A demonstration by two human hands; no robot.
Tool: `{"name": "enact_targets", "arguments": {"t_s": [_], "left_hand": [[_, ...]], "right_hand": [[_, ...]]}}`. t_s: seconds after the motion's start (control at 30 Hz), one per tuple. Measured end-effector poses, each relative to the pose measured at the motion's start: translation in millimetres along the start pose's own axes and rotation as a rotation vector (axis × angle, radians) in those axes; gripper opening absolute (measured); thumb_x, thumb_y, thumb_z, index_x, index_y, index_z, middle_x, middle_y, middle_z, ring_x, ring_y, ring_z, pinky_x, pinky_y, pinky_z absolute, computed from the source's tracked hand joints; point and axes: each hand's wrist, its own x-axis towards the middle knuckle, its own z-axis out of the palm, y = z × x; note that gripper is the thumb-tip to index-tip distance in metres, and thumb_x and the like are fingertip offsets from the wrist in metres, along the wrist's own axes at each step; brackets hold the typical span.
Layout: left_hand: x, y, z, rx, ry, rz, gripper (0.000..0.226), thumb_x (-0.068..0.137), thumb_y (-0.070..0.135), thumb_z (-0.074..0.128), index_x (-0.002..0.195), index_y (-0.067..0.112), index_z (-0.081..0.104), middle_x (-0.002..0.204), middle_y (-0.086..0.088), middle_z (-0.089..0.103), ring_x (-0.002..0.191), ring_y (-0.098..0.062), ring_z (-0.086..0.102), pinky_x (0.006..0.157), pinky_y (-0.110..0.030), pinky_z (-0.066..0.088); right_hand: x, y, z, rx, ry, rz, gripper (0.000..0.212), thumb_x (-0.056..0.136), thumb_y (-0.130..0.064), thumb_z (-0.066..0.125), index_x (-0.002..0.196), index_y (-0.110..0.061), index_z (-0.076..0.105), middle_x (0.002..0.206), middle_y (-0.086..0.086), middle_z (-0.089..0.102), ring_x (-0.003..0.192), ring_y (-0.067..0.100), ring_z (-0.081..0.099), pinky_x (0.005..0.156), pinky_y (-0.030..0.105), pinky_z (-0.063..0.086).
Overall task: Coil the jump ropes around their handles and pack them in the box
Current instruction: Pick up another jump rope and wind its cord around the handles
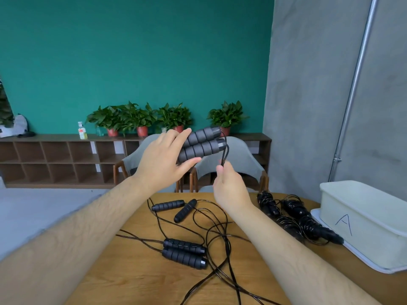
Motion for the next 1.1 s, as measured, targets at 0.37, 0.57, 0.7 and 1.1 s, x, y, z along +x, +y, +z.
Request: {"name": "enact_targets", "arguments": {"t_s": [0.37, 0.57, 0.7, 1.1], "left_hand": [[-16, -13, 29, 0.206, -0.205, 0.229, 0.077, 0.068, 0.039, 0.090, 0.135, 0.016, 0.060, 0.103, -0.006, 0.060, 0.090, -0.029, 0.055, 0.068, -0.037, 0.043], [-26, -2, 16, -0.235, -0.492, 0.288, 0.069, 0.083, 0.046, 0.078, 0.143, 0.031, 0.048, 0.106, 0.015, 0.045, 0.096, -0.011, 0.036, 0.085, -0.028, 0.035], [-32, 14, 4, -0.505, -0.395, 0.202, 0.061, 0.086, 0.042, 0.078, 0.139, 0.032, 0.047, 0.111, 0.013, 0.051, 0.108, -0.011, 0.045, 0.096, -0.019, 0.036], [1, 16, 10, -0.214, -0.053, -0.154, 0.072, 0.085, 0.044, 0.077, 0.146, 0.019, 0.048, 0.117, -0.004, 0.056, 0.109, -0.027, 0.047, 0.094, -0.040, 0.043]], "right_hand": [[-2, -39, -31, -0.790, -0.421, -0.432, 0.019, 0.100, -0.016, 0.054, 0.118, -0.014, 0.058, 0.104, 0.002, 0.057, 0.101, 0.022, 0.061, 0.083, 0.036, 0.053], [30, -6, -62, -0.396, -0.319, -0.402, 0.022, 0.102, -0.038, 0.054, 0.101, -0.024, 0.071, 0.096, -0.007, 0.062, 0.092, 0.014, 0.059, 0.082, 0.036, 0.050], [29, 9, -73, 0.188, -0.292, -0.216, 0.015, 0.097, -0.022, 0.064, 0.087, -0.026, 0.074, 0.079, -0.015, 0.071, 0.075, -0.005, 0.063, 0.069, 0.012, 0.047], [-14, -3, -14, 0.038, -0.325, -0.168, 0.030, 0.109, -0.032, 0.035, 0.102, -0.016, 0.059, 0.079, -0.005, 0.060, 0.074, 0.011, 0.057, 0.068, 0.028, 0.047]]}}
